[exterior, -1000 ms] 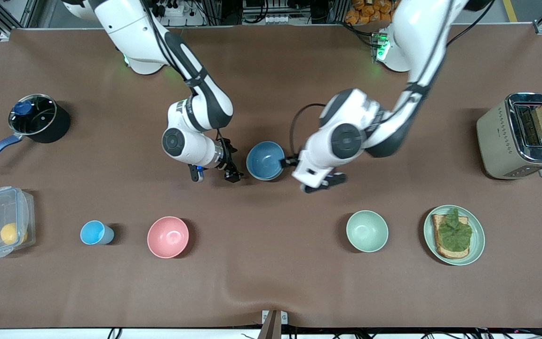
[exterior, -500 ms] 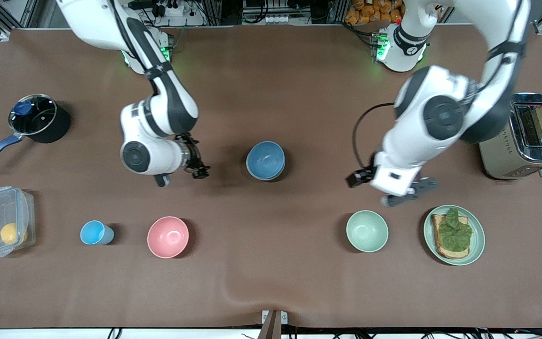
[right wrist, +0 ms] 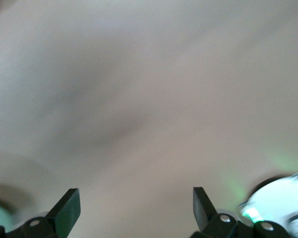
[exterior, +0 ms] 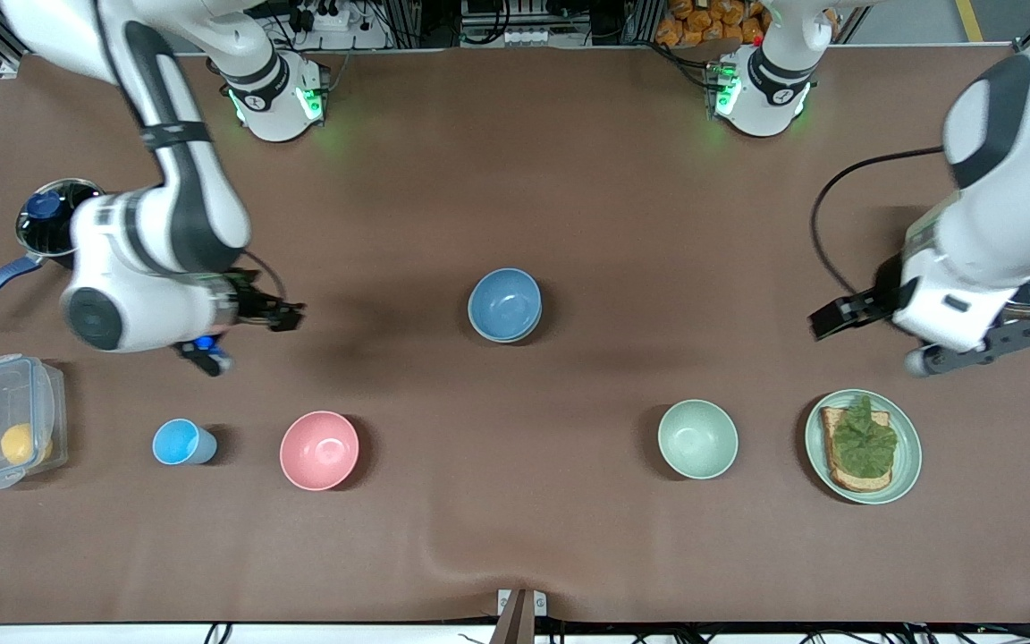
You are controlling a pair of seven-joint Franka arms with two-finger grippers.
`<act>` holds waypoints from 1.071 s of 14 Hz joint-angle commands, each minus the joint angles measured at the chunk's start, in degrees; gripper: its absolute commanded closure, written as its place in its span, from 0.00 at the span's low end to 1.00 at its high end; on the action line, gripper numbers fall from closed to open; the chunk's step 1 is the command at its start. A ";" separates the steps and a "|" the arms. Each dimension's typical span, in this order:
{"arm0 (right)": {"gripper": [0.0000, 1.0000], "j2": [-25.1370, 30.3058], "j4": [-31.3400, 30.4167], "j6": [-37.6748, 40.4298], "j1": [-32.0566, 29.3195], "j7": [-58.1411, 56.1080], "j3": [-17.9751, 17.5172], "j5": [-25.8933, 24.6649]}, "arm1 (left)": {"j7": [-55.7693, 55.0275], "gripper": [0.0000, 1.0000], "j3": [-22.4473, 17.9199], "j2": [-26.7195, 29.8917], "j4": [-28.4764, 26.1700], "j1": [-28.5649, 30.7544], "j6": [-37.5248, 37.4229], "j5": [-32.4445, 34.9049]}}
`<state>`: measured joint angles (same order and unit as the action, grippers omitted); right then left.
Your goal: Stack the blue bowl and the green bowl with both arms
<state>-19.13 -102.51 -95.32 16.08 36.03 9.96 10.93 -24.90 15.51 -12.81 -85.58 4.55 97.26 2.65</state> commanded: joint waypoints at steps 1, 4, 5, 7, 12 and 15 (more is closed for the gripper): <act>0.00 4.88 -0.67 1.71 -0.17 -6.73 -0.99 -8.10 | 4.07 0.00 -2.74 4.88 -2.31 0.29 -2.07 -1.32; 0.00 7.08 -0.58 1.72 -4.46 -17.19 -0.91 -8.64 | 7.57 0.00 -12.23 10.85 -6.51 -7.95 -4.54 -2.65; 0.00 7.61 -0.50 1.81 -5.70 -19.84 -0.91 -8.64 | 9.06 0.00 -13.39 12.87 -8.88 -8.85 -4.54 -2.56; 0.00 8.41 0.03 2.24 -8.33 -24.32 -0.82 -8.64 | 11.97 0.00 -13.49 15.43 -11.27 -8.60 -4.54 -2.56; 0.00 10.17 3.98 3.21 -12.83 -34.08 -0.91 -9.95 | 17.33 0.00 -13.14 16.15 -10.84 -7.55 -4.63 -2.56; 0.00 10.25 9.41 6.28 -17.39 -38.13 -4.06 -10.14 | 19.44 0.00 -12.96 16.49 -10.75 -7.54 -4.71 -2.47</act>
<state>-9.39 -96.89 -91.69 2.29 0.52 9.19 2.05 -7.94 2.44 2.21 -95.33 -3.31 92.22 0.96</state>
